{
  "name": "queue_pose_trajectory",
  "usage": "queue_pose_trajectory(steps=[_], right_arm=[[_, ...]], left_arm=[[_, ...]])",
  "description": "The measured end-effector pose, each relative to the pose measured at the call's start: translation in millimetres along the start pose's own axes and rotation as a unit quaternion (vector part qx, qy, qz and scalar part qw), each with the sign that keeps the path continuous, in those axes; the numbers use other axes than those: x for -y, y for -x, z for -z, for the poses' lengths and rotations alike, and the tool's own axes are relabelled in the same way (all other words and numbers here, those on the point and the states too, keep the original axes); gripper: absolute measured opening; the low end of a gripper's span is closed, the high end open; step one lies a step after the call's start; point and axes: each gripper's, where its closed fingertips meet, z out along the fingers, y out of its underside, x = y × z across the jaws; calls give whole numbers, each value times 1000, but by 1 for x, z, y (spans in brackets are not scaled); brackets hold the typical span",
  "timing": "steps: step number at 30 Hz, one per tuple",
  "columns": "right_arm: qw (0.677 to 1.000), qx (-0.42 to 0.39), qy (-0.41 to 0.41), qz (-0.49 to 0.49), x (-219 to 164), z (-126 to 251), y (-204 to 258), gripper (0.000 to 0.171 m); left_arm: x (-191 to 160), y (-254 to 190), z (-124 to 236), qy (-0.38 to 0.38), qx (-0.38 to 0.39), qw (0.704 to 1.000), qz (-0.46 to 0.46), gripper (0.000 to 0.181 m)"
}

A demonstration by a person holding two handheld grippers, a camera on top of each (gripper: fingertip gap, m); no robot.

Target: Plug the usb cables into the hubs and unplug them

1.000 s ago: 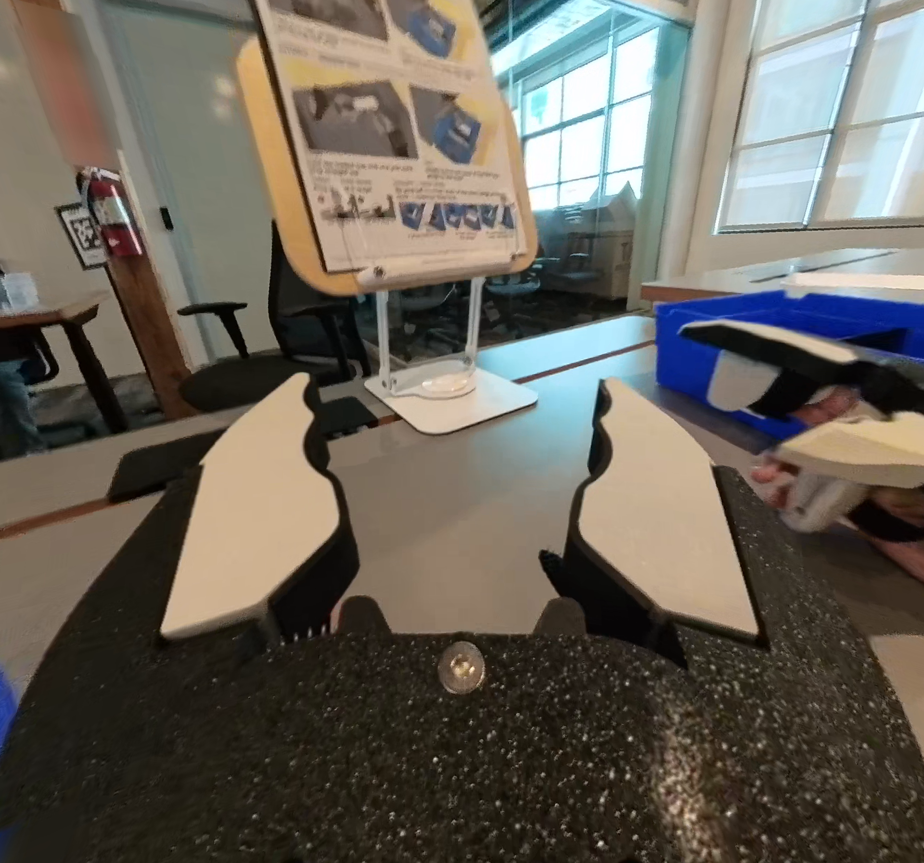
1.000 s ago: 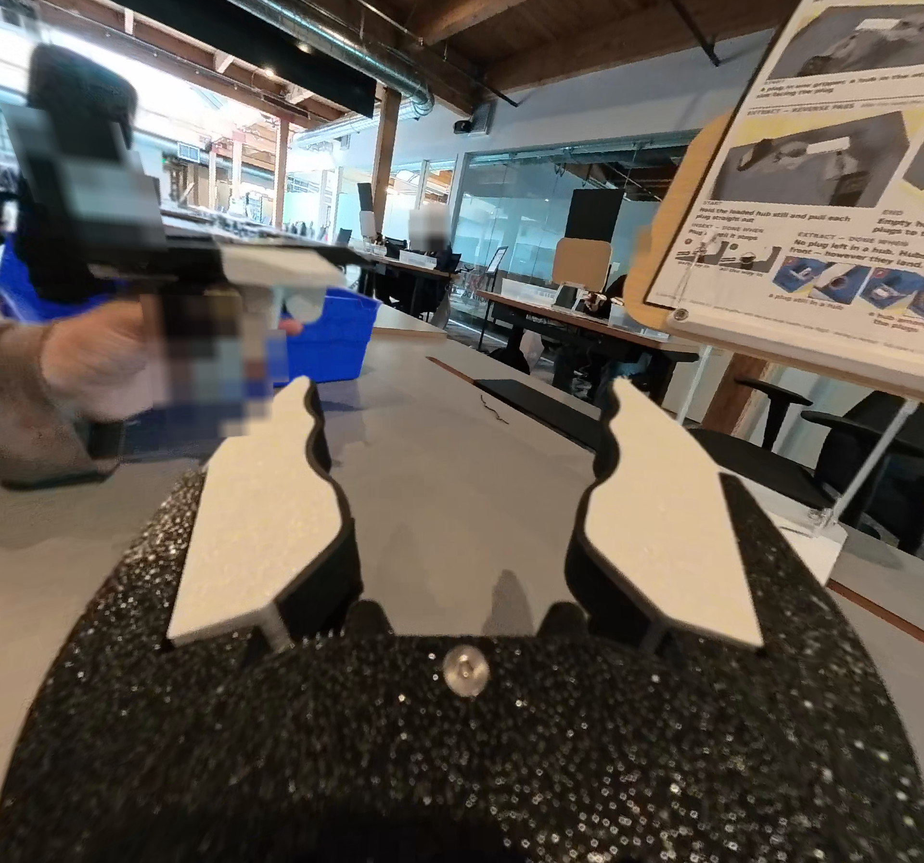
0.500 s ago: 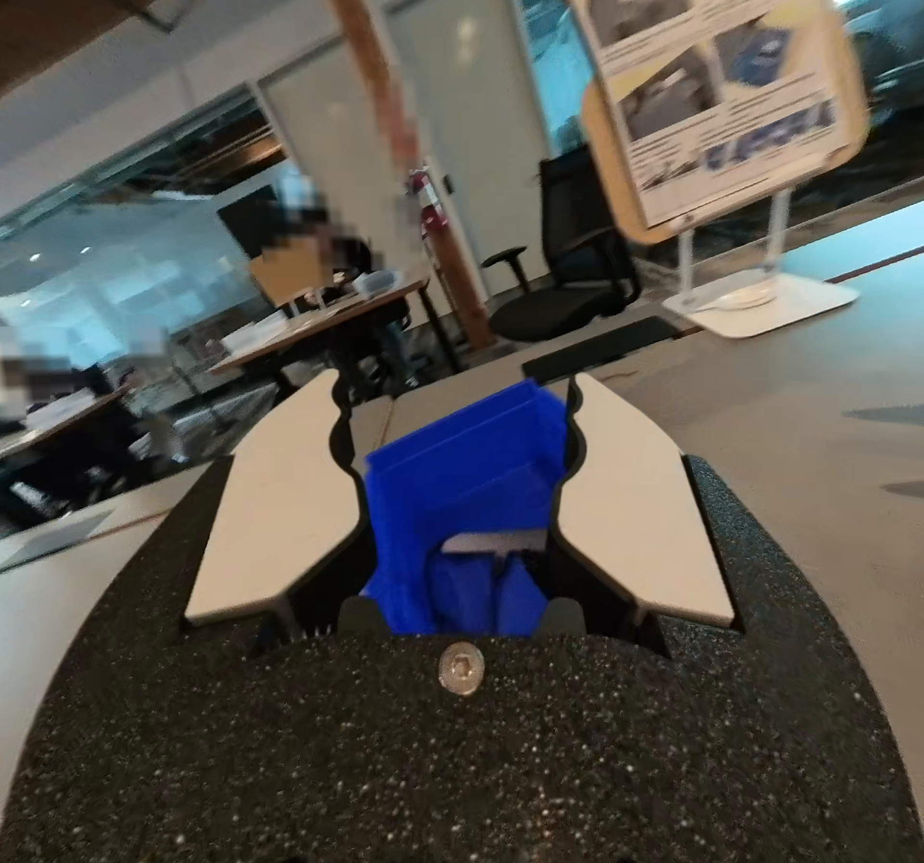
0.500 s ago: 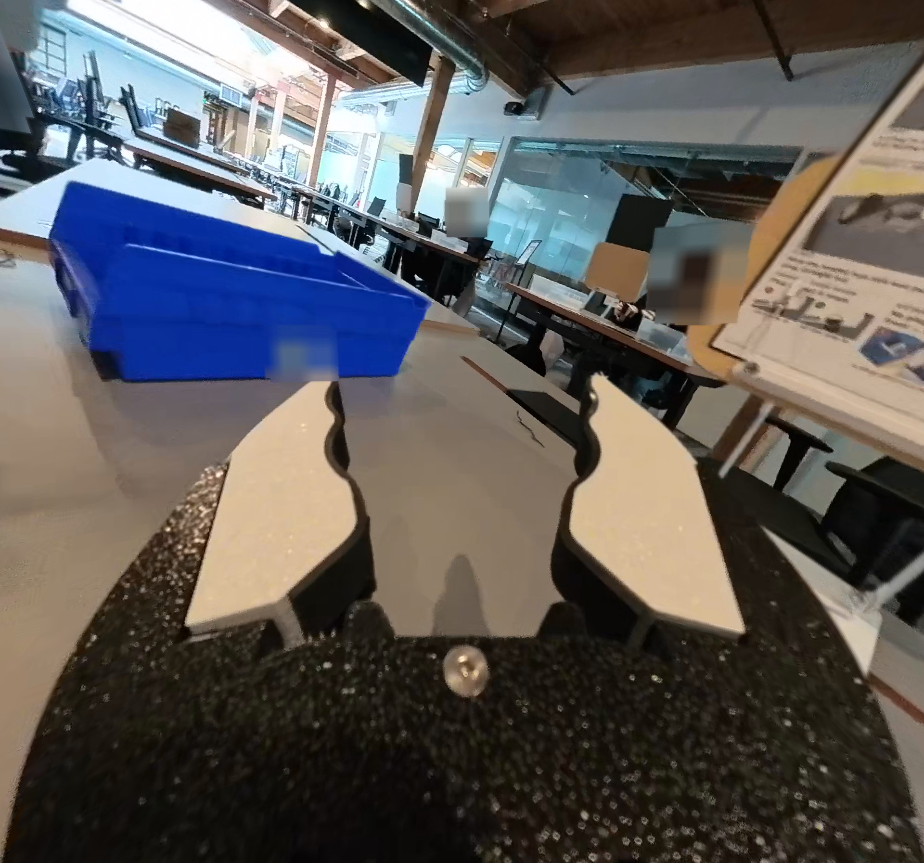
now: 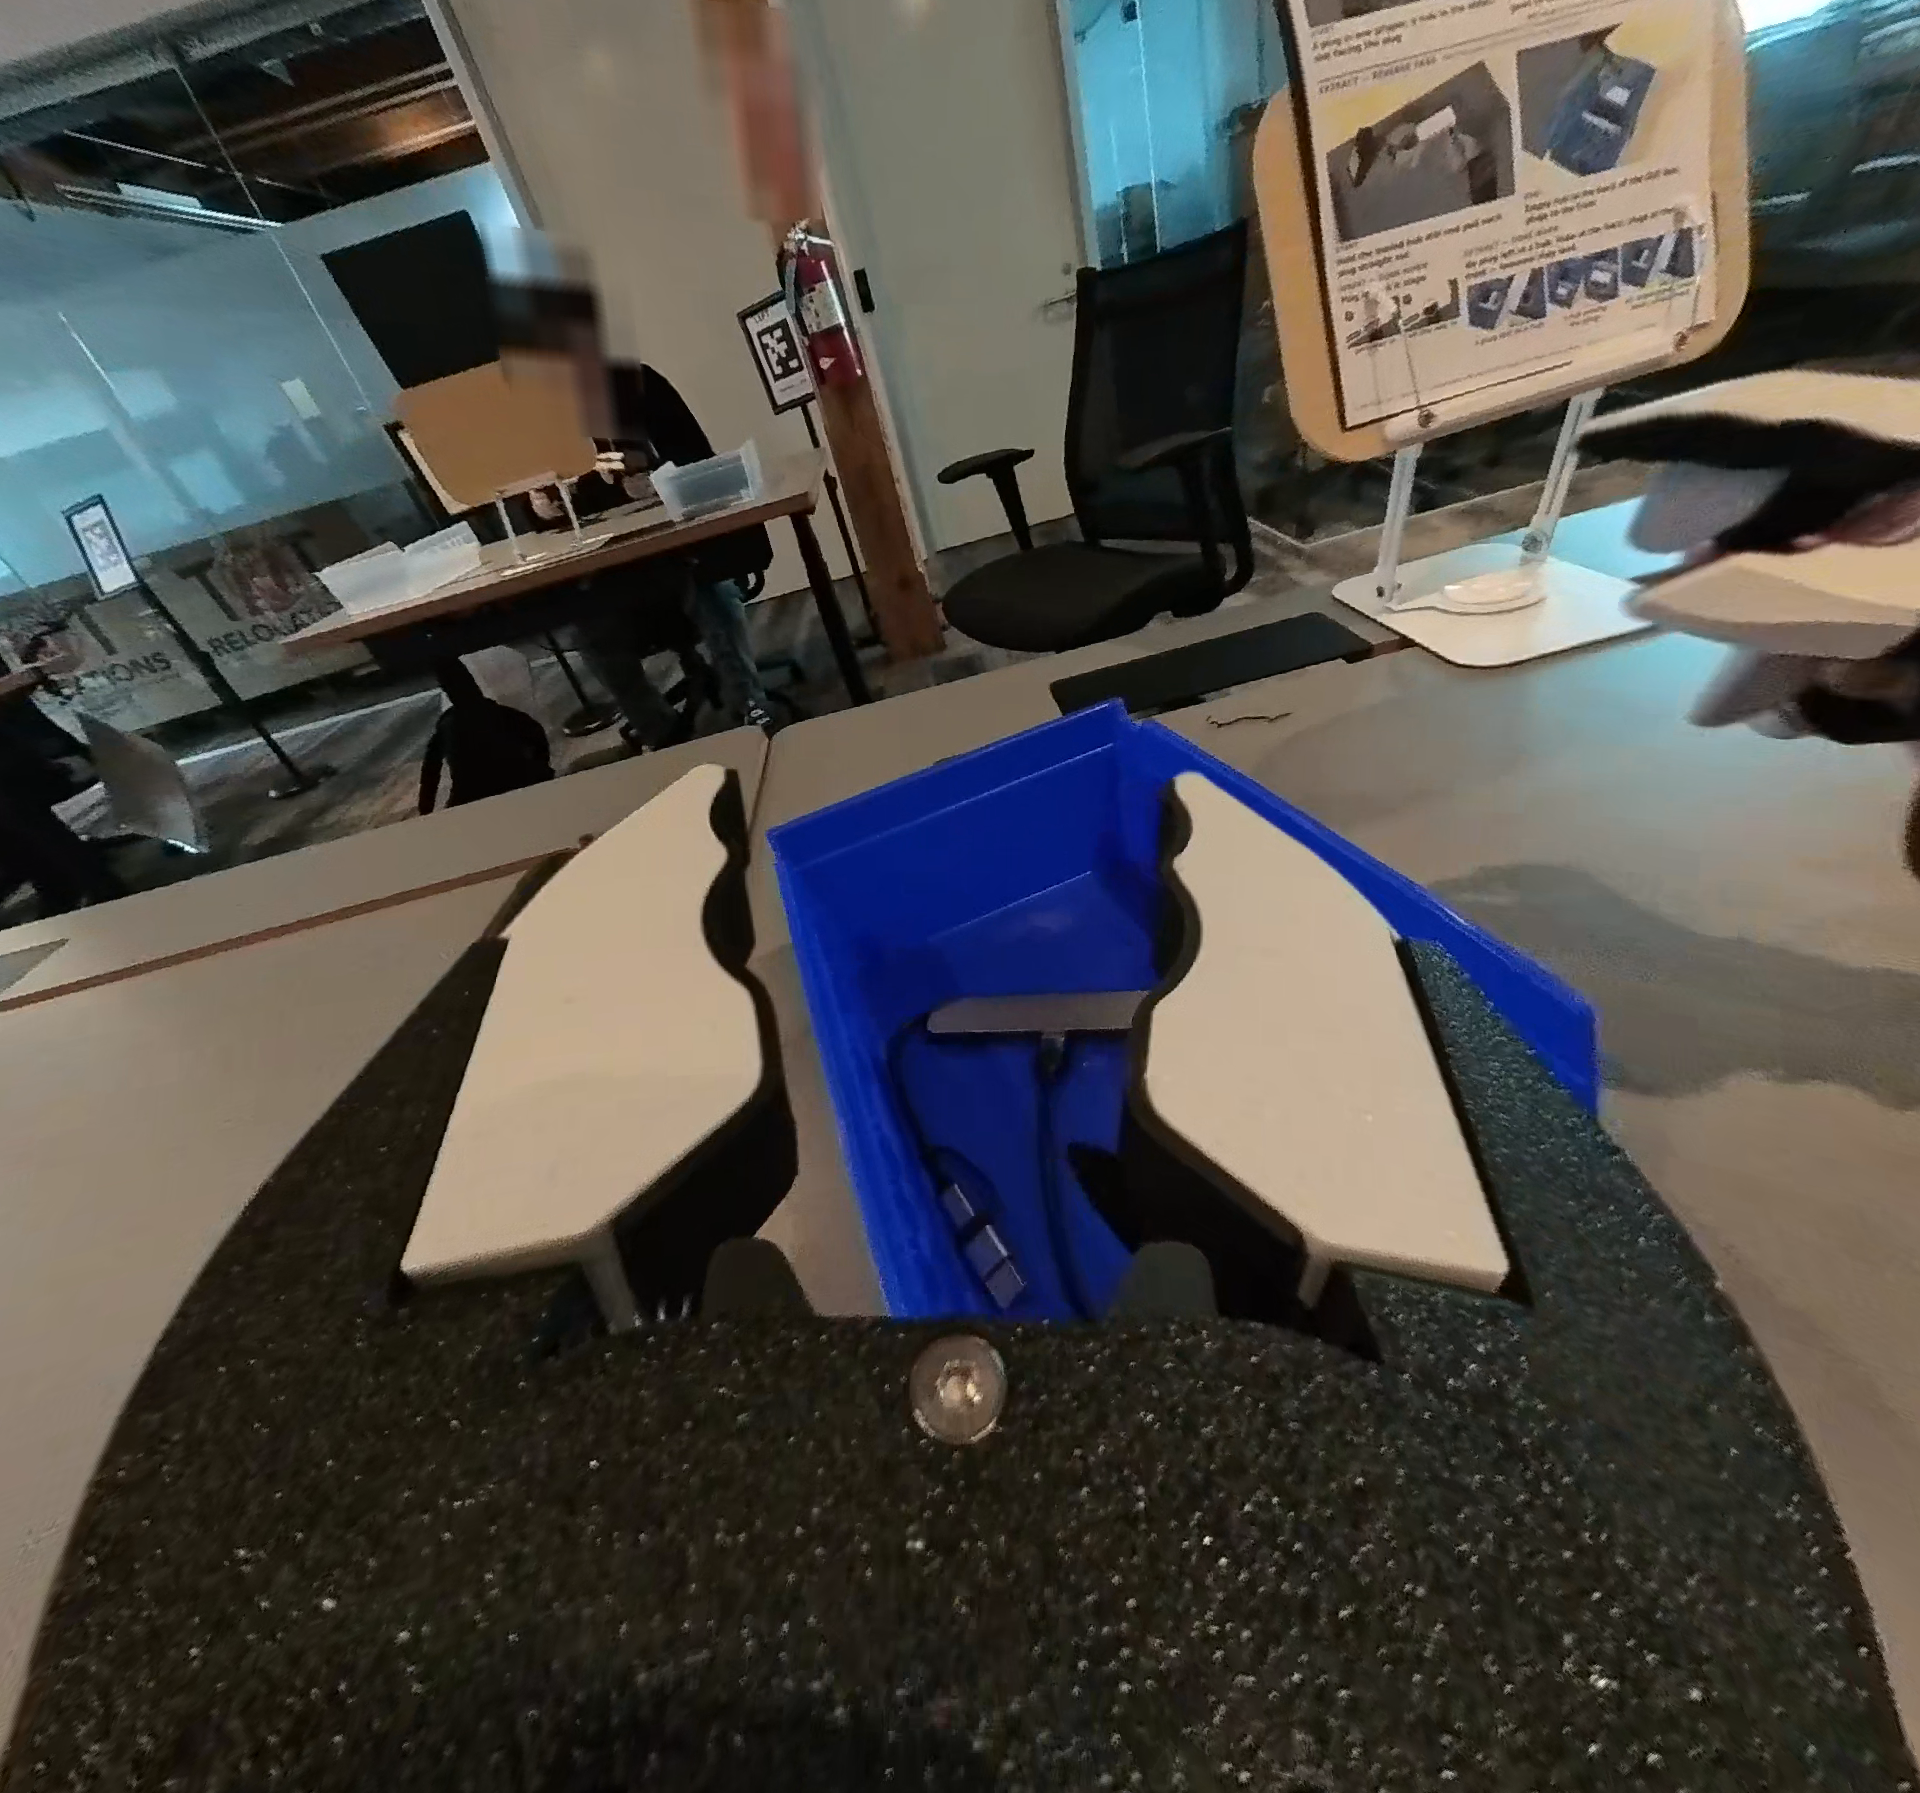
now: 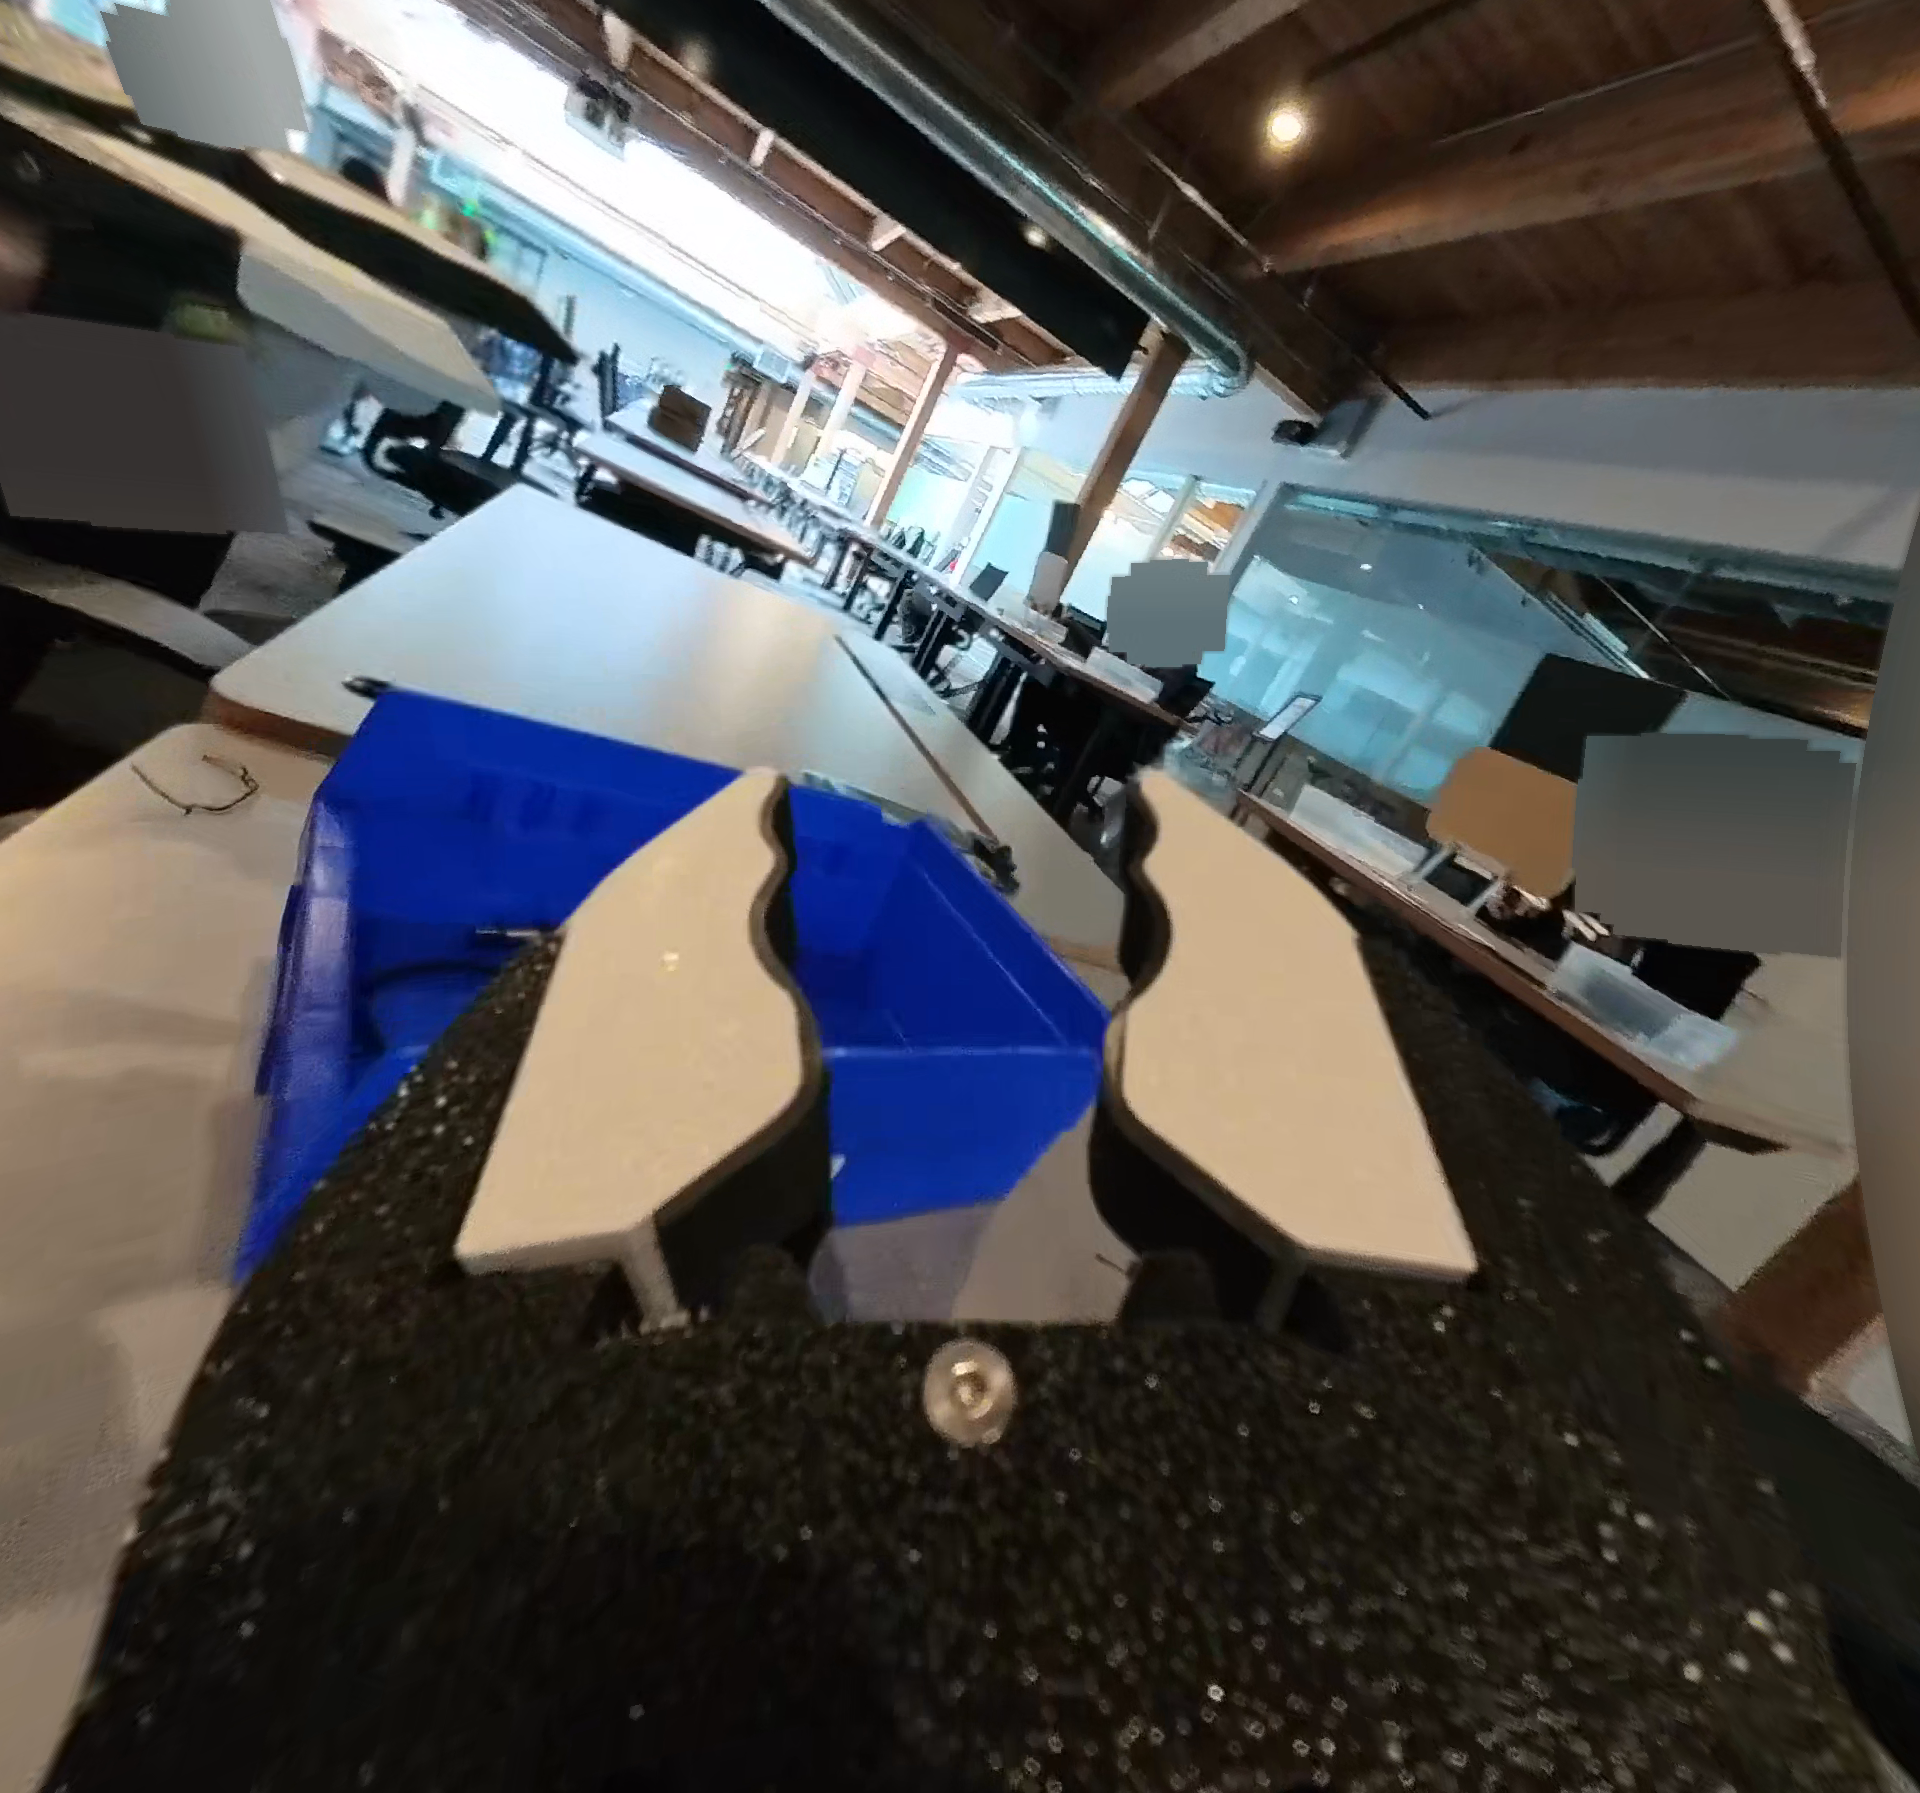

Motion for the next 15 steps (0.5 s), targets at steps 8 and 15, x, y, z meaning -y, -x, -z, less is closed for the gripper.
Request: queue_pose_trajectory(steps=[8,15], right_arm=[[979,135,150,-9,-34,-98,41,25],[828,312,462,-58,-134,-132,84,41]], left_arm=[[0,14,9,-22,-2,999,28,73],[-3,13,6,-19,-8,999,26,72]])
